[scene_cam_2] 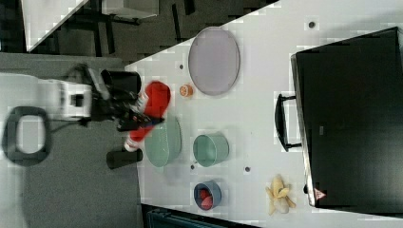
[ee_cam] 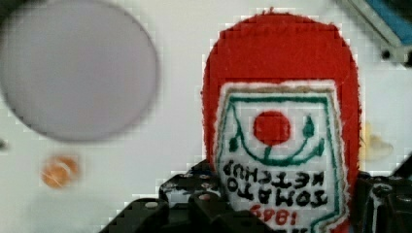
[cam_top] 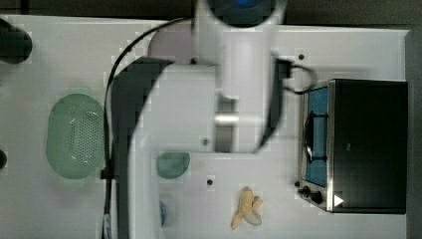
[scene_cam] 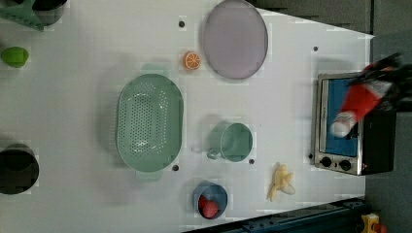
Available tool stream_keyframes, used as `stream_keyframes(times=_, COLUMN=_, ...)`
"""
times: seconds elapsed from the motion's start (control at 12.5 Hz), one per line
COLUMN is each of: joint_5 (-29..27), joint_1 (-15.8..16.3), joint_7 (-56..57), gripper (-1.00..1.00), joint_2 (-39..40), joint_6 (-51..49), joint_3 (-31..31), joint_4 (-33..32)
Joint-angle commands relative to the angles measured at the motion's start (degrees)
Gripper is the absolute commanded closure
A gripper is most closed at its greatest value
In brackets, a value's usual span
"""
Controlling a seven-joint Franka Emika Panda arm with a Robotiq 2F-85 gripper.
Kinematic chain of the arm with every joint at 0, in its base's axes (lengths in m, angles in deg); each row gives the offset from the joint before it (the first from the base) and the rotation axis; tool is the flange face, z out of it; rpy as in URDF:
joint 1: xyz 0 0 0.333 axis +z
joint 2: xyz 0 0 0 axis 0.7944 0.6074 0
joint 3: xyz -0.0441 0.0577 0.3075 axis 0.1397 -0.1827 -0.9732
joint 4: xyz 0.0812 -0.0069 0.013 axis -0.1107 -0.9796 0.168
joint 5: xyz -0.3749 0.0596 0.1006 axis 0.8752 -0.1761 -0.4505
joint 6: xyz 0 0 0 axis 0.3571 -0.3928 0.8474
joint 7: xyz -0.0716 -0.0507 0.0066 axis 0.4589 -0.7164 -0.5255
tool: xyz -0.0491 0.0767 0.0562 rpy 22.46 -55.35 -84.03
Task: Pick Ketchup from oven and place it on table.
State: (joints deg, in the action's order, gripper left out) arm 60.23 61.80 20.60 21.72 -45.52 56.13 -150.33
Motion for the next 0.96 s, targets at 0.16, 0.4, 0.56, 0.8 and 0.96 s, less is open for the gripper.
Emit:
stream_keyframes(times=0.16, joint_5=0.5, joint_1=-0.2, joint_7=0.5, gripper=-0.27, joint_2=-0.8, joint_6=9.3, joint_3=0.1, joint_4=-11.3)
stream_keyframes(times=0.4, joint_5=0.5, joint_1=-0.2, joint_7=0.5, gripper=-0.27, joint_2=-0.1, joint_6=22.1, joint_3=1.0, joint_4=-22.5)
stream_keyframes(times=0.56, joint_5=0.5, joint_1=-0.3, joint_7=0.5, gripper=-0.27, joint_2=1.7, joint_6=29.9, joint_3=1.1, joint_4=-28.1)
stream_keyframes(times=0.8, joint_5=0.4, joint_1=-0.3, joint_7=-0.2, gripper=-0.33, joint_2=6.0, joint_6=40.1, joint_3=1.1, joint_4=-32.1)
stream_keyframes(times=0.96, joint_5=0.3, joint_1=-0.3, joint_7=-0.4, gripper=-0.74, joint_2=9.2, joint_6=42.8, joint_3=1.1, joint_4=-32.9)
